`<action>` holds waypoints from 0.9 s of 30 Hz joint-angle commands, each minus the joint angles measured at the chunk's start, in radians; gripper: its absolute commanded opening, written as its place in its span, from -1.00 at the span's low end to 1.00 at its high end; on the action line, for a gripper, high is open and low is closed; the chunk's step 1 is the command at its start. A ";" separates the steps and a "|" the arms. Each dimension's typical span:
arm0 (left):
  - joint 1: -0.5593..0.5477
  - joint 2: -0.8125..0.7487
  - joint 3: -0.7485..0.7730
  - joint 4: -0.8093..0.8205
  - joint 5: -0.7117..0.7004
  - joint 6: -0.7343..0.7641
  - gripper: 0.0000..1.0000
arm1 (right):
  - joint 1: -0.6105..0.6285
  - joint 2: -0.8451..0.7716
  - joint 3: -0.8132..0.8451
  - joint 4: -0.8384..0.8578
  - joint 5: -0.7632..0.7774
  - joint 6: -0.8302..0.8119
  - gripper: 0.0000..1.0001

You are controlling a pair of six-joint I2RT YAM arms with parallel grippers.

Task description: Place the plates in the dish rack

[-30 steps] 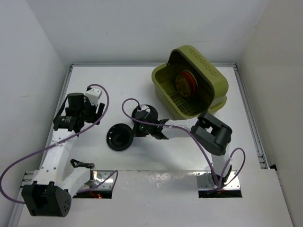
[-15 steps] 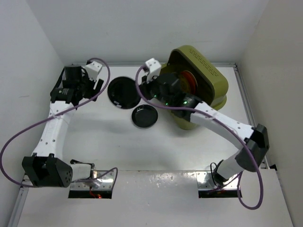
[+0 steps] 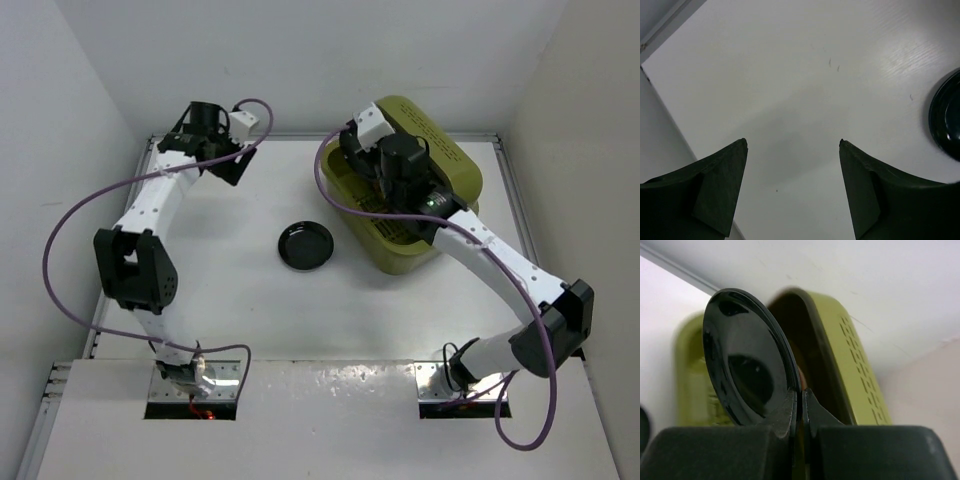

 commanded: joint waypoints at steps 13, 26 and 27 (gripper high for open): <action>-0.049 0.179 0.115 0.008 0.120 -0.098 0.56 | -0.041 0.005 -0.070 0.000 0.140 -0.100 -1.00; -0.049 0.225 0.071 0.017 0.097 -0.149 0.56 | -0.094 0.104 -0.172 0.130 0.140 -0.064 -1.00; -0.049 0.225 0.060 0.017 0.097 -0.149 0.56 | -0.095 0.107 -0.181 0.150 0.144 -0.069 -1.00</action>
